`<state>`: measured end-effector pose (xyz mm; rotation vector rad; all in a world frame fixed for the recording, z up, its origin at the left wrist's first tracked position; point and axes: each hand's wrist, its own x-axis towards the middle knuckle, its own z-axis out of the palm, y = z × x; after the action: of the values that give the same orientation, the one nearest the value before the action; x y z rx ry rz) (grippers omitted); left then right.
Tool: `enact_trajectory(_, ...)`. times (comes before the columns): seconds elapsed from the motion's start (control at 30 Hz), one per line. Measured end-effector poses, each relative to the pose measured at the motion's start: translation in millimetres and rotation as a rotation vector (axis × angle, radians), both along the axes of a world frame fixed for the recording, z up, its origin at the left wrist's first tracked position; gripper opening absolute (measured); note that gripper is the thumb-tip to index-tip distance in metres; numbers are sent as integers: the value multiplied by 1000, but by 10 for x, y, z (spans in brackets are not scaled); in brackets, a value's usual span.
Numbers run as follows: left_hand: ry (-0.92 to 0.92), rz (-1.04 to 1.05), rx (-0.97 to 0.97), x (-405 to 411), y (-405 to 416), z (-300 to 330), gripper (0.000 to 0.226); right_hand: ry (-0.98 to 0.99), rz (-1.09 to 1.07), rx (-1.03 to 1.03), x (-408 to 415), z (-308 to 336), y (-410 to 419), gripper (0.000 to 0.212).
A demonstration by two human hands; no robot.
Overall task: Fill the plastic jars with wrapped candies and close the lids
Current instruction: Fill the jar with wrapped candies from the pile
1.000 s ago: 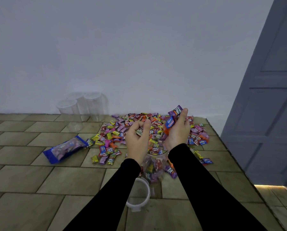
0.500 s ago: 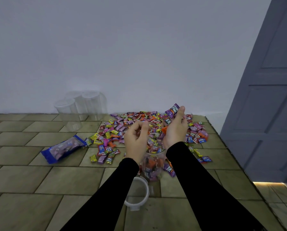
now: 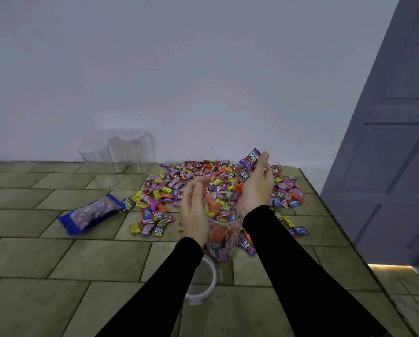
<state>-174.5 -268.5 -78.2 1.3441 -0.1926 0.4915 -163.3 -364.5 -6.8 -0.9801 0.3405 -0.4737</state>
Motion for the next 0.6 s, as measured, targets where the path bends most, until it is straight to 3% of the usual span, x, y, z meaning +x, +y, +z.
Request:
enact_trajectory(0.17,405,-308,-166,40,-10,2,75,-25,24,-18,7,16,-9,27)
enact_trajectory(0.37,393,-327,-217,31,-25,-34,89,12,118,-121,46,-44,-21,34)
enact_trajectory(0.6,410,-320,-246,27,-34,1,86,-2,186,-192,80,-67,-48,31)
